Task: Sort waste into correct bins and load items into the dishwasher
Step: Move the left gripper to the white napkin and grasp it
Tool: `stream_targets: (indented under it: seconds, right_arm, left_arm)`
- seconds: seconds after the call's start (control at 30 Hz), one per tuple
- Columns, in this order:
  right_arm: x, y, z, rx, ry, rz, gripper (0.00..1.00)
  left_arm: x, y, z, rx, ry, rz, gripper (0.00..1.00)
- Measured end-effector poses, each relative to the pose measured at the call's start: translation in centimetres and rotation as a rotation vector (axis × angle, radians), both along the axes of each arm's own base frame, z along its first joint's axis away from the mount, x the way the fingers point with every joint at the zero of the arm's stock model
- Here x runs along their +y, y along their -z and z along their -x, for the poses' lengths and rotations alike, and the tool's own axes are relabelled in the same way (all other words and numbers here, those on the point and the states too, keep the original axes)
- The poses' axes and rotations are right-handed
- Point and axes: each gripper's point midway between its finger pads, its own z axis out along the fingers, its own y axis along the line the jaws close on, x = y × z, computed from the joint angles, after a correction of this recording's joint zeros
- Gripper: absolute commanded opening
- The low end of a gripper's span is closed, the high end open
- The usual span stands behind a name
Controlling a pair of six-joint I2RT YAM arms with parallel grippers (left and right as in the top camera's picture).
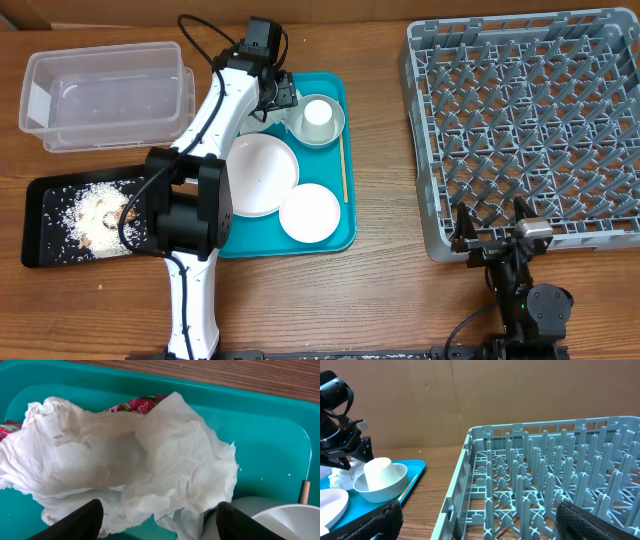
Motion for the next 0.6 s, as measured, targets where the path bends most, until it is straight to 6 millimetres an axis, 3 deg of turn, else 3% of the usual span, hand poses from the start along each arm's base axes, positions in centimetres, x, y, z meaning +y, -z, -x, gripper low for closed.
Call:
stream_targets:
  seconds: [0.47, 0.6]
  right_arm:
    - [0.0, 0.0, 0.0, 0.0, -0.001, 0.0, 1.0]
    - [0.0, 0.0, 0.0, 0.0, 0.0, 0.0, 1.0]
  left_arm:
    - [-0.2, 1.3, -0.8, -0.012, 0.0, 0.003, 0.7]
    - [-0.2, 1.3, -0.8, -0.013, -0.001, 0.004, 0.56]
